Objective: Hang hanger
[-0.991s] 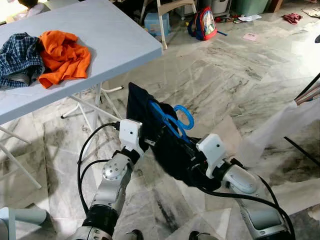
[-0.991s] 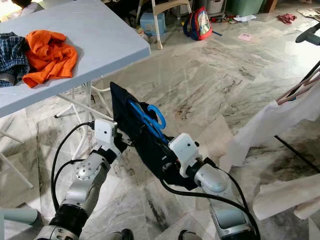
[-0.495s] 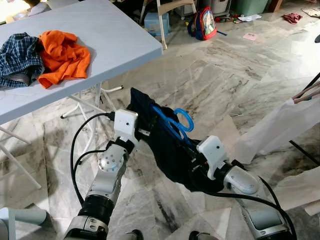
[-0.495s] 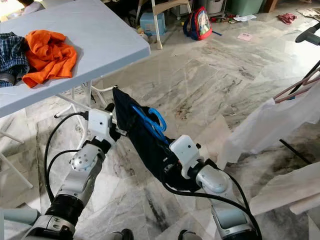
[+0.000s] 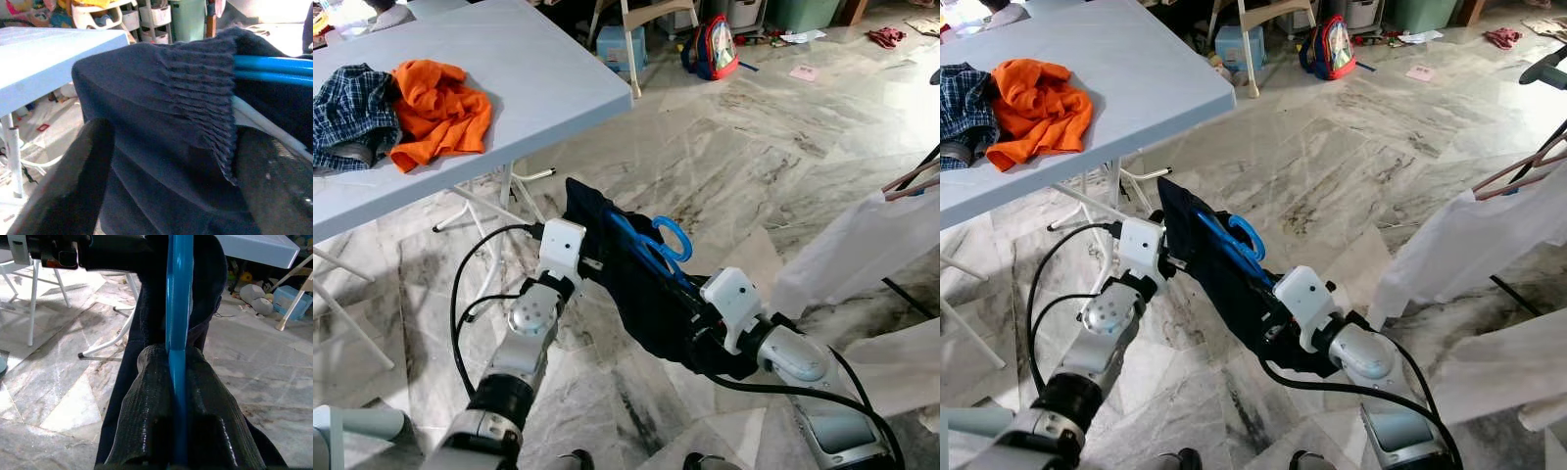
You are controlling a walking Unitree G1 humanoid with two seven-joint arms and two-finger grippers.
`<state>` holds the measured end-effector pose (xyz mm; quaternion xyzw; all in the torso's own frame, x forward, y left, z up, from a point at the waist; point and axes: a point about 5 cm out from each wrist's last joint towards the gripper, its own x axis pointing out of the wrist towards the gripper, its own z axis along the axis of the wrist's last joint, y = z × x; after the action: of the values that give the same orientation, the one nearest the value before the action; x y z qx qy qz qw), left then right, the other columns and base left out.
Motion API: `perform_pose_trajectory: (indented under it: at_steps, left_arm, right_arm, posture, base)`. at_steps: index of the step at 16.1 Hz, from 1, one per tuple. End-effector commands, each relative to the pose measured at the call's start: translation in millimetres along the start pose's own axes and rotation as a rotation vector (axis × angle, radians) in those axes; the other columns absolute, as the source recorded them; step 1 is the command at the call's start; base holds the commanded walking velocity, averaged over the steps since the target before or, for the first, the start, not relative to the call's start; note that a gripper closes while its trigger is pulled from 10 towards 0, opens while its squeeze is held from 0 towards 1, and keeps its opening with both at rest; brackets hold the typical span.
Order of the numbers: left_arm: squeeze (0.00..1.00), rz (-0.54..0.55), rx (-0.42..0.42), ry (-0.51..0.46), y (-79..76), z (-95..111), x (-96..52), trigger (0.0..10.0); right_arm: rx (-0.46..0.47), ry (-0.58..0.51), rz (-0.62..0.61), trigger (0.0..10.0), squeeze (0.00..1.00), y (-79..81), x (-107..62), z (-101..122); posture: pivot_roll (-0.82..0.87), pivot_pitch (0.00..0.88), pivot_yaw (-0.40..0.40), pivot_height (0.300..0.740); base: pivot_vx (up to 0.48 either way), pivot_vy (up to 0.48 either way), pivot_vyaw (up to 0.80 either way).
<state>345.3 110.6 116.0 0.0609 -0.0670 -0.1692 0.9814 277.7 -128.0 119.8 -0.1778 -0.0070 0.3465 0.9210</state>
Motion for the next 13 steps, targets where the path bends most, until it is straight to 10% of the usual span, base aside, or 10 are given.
perform_pose_trajectory:
  at_steps: [1, 13]
  left_arm:
    - [0.0, 0.016, 0.023, 0.021, 6.1, -3.9, -1.1, 0.0]
    - [0.0, 0.116, 0.082, 0.053, 30.7, -3.0, 4.4, 0.0]
  right_arm:
    - [-0.02, -0.04, -0.024, 10.0, 0.0, -1.3, 0.8, 10.6]
    - [-0.017, -0.026, -0.001, 10.0, 0.0, -0.1, -5.4, 9.9]
  posture:
    - [-0.03, 0.18, 0.07, 0.74]
    - [-0.02, 0.164, 0.089, 0.74]
  base:
    - [0.0, 0.0, 0.0]
    - [0.0, 0.0, 0.0]
